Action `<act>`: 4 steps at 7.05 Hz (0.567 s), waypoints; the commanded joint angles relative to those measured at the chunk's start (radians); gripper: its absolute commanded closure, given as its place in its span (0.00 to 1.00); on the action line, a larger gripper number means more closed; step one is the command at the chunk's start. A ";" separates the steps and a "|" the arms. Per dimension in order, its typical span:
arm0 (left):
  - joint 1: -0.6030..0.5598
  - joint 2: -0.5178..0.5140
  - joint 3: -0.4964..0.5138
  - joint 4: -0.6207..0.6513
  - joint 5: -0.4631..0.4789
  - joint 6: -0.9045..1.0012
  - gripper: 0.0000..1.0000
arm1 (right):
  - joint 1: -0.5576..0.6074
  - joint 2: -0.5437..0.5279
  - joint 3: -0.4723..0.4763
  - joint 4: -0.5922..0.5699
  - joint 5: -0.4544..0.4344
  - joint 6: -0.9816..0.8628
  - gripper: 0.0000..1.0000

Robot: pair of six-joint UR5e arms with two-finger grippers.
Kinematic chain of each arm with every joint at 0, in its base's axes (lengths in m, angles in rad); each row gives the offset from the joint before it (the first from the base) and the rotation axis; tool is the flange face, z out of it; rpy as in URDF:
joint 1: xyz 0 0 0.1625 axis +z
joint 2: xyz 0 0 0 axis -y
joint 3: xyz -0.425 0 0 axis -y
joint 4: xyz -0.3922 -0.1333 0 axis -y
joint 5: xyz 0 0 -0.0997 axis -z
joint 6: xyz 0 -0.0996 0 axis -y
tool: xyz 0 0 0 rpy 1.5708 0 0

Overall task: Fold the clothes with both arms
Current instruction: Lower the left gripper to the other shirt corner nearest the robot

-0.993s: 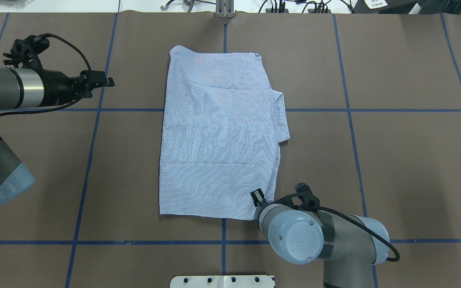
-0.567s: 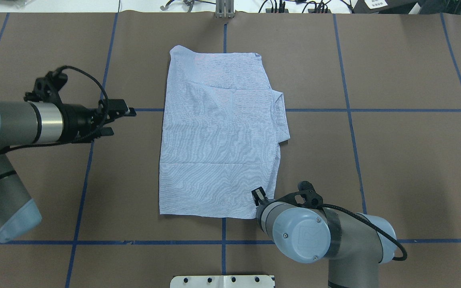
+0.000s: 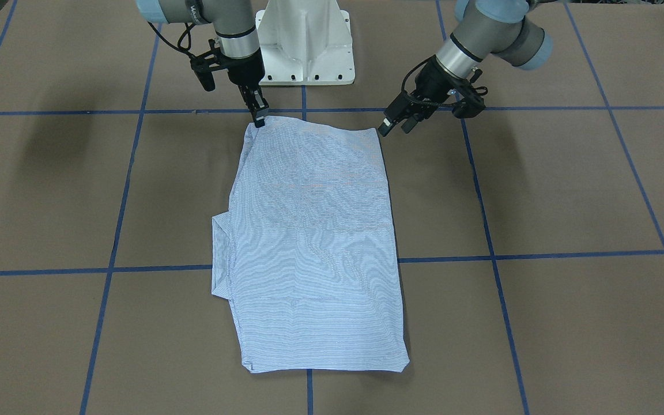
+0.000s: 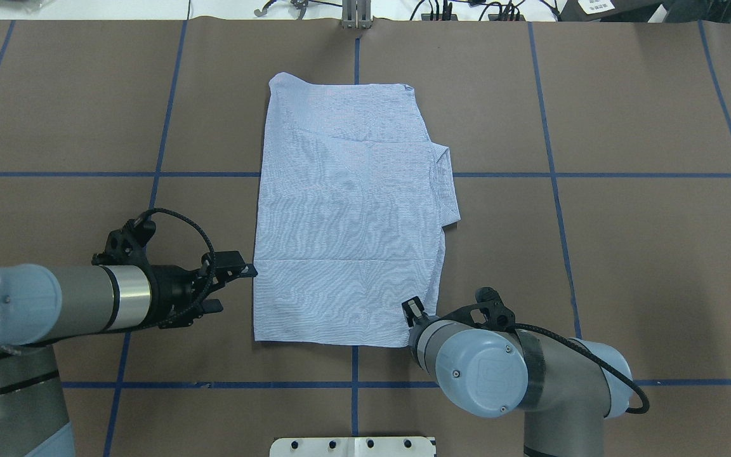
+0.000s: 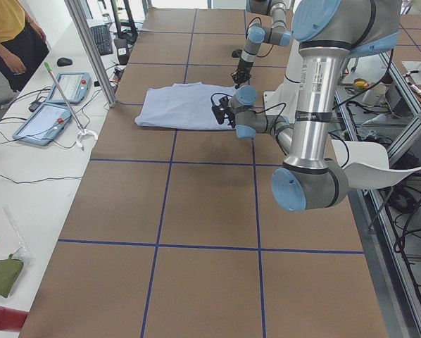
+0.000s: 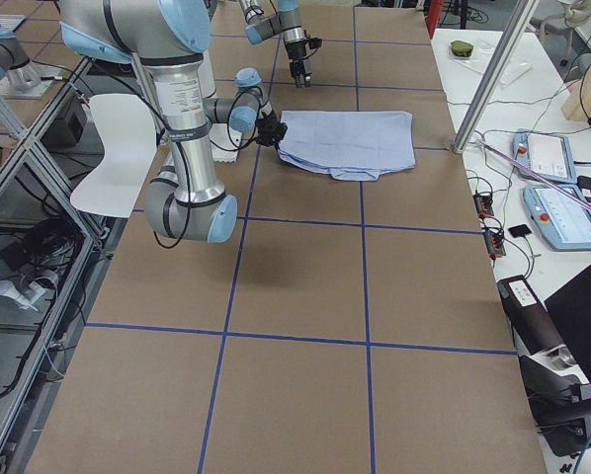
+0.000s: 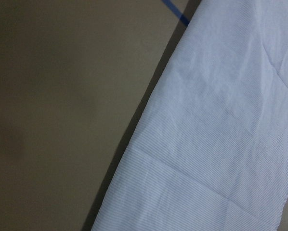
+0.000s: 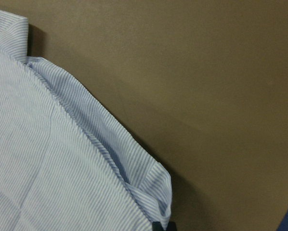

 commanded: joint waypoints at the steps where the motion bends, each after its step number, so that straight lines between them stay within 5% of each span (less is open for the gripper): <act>1: 0.128 -0.002 0.025 0.005 0.122 -0.141 0.02 | 0.000 -0.001 -0.003 0.000 0.001 0.000 1.00; 4: 0.192 -0.091 0.046 0.224 0.248 -0.300 0.09 | -0.002 -0.001 -0.004 0.002 0.001 0.000 1.00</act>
